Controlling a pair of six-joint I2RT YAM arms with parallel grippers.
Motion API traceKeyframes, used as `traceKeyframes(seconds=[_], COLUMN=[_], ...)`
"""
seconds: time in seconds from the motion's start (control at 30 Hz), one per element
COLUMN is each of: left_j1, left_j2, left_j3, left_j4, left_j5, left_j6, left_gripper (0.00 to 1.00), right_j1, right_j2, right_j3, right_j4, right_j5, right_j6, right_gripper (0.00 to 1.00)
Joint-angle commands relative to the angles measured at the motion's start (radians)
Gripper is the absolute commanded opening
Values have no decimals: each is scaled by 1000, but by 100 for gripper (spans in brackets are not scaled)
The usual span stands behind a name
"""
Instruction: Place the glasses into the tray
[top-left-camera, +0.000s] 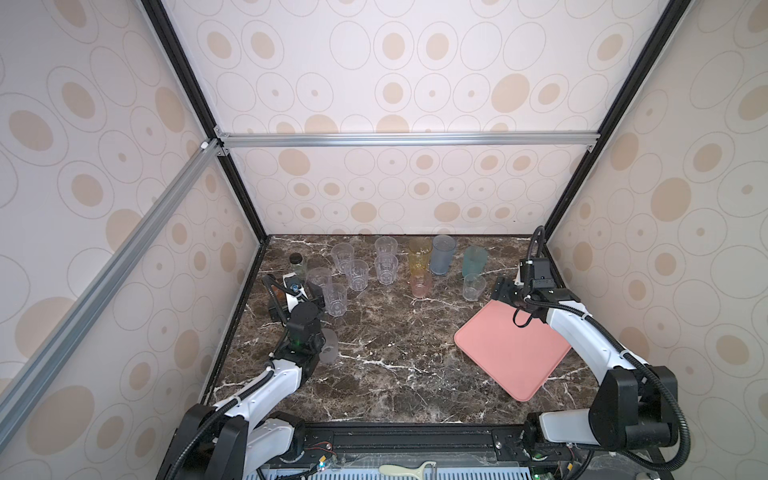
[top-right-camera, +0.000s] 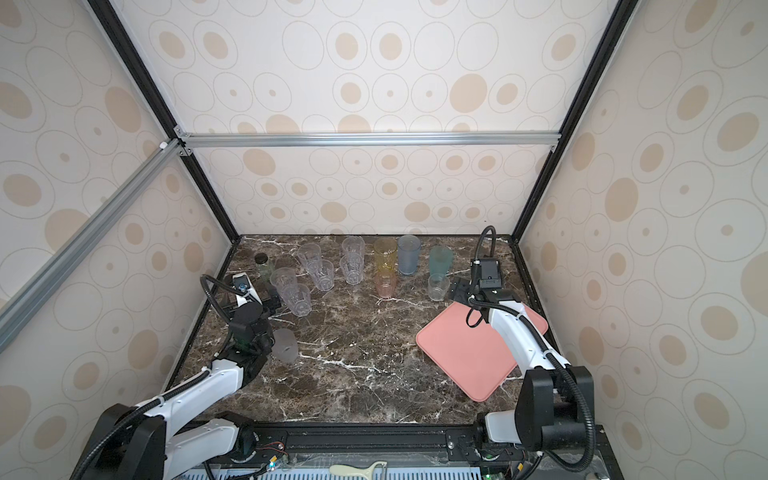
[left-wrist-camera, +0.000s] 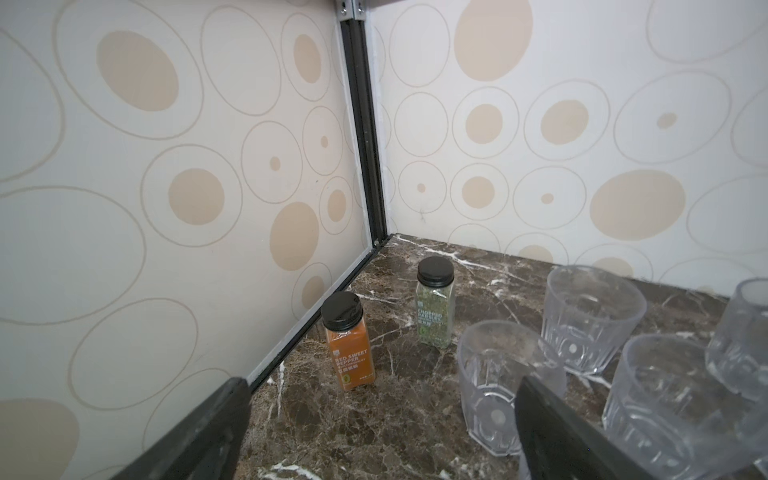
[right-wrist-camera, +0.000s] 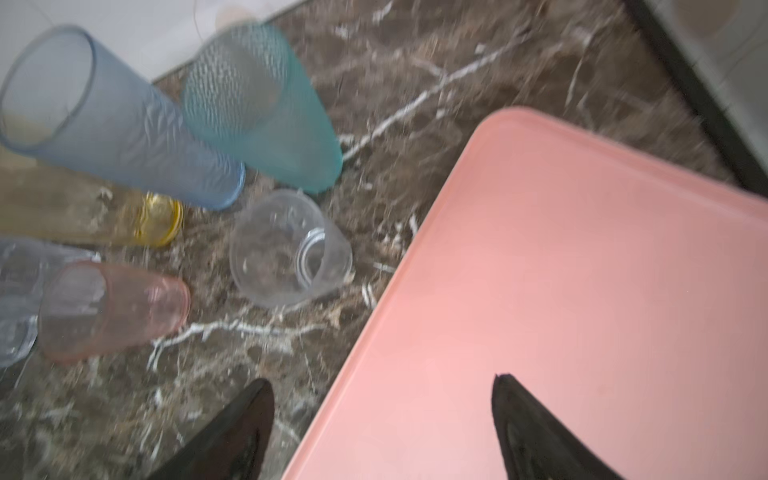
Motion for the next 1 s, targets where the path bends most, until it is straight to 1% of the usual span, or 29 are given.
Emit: traceKeyframes(seconds=[0.0,0.07,0.13,0.17,0.2,0.23,0.27,0.3,0.33,0.37,0.4,0.47,0.5,0.57,0.67,0.77,0.83,0.9,0.97], left_j1=[-6,-6,-6,-4,-3,2,9,11,10,10,8,-8,-21,-85,-200,-296,-328,-338,-348], left_j2=[-56,-81,-102,-117,-135,-159,-192,-216,-220,-204,-174,-113,-94,-57,26,106,148,201,243], left_j3=[120,172,217,224,213,202,185,170,182,224,278,359,376,382,398,389,367,350,344], left_j4=[-286,-381,-440,-439,-423,-405,-351,-286,-287,-325,-409,-516,-536,-529,-520,-477,-420,-359,-339], left_j5=[-19,29,103,150,171,201,280,337,357,367,393,439,454,487,500,519,569,672,714], left_j6=[-130,-165,-199,-246,-348,-378,-323,-277,-266,-260,-245,-240,-241,-242,-256,-278,-303,-319,-334], left_gripper=[99,99,99,99,99,99,99,95,92,90,87,83,81,77,76,74,72,66,66], right_j1=[-1,9,29,44,63,82,112,145,177,212,259,311,330,386,463,480,480,480,479], right_j2=[-68,-86,-105,-123,-139,-153,-166,-170,-170,-167,-163,-158,-154,-130,-47,12,41,89,120], right_j3=[-16,3,15,18,21,20,17,20,23,23,19,-3,-14,-34,-29,-62,-76,-61,-53], right_j4=[-170,-264,-337,-370,-398,-419,-442,-472,-500,-524,-545,-550,-544,-513,-490,-416,-370,-369,-371], right_j5=[-126,-118,-107,-99,-88,-80,-73,-63,-45,-23,2,34,38,33,34,0,-14,-17,-6], right_j6=[33,15,-6,-14,-19,-19,-19,-17,-18,-19,-21,-25,-30,-41,-60,-56,-61,-87,-104], right_gripper=[84,84,81,80,79,77,75,74,72,70,69,63,61,56,50,44,43,42,41])
